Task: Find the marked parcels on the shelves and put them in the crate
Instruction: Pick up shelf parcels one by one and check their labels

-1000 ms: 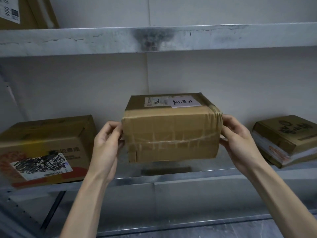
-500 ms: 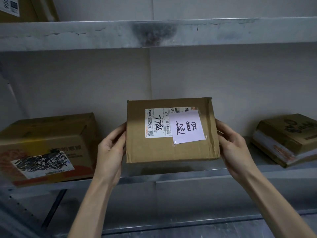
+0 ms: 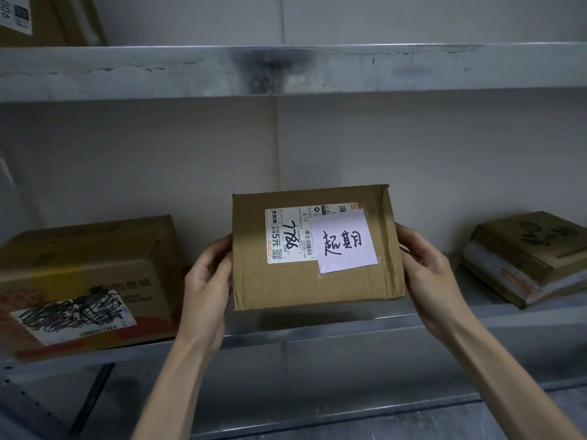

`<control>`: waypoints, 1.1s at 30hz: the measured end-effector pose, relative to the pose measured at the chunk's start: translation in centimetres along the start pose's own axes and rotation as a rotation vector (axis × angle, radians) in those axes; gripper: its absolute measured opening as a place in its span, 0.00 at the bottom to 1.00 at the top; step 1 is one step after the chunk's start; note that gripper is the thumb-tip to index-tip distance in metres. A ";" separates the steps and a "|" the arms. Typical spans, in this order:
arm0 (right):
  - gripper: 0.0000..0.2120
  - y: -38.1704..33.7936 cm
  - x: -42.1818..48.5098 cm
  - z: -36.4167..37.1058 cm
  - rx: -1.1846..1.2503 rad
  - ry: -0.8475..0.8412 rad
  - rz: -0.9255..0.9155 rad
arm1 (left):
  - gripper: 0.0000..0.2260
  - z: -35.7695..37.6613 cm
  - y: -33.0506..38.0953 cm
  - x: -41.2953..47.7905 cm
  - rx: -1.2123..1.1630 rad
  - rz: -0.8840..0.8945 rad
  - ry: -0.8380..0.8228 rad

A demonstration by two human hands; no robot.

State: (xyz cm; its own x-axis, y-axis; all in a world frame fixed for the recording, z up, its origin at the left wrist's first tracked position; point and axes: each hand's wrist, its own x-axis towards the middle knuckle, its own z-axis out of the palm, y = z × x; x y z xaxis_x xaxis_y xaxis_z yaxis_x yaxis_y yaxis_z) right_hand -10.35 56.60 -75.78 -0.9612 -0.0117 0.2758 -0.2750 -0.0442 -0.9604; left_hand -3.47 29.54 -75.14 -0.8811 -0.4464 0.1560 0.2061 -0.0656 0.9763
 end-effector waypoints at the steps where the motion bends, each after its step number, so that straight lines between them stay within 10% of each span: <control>1: 0.17 0.0 -0.1 0.0 -0.003 0.010 0.003 | 0.12 0.0 0.1 0.1 0.003 0.003 -0.006; 15: 0.11 -7.4 -2.8 0.0 -0.041 0.080 0.250 | 0.13 0.0 5.3 -1.6 -0.027 -0.212 0.035; 33: 0.11 -34.3 -5.3 -2.2 -0.097 0.019 0.385 | 0.17 2.6 33.2 -10.6 0.052 -0.360 0.138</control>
State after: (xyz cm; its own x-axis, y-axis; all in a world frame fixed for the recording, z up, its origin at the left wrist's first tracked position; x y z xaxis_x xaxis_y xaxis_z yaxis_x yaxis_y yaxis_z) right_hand 4.15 60.39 -44.45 -0.9944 0.0096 -0.1049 0.1052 0.0546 -0.9929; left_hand 11.62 34.40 -44.02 -0.8269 -0.5192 -0.2162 -0.1306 -0.1966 0.9717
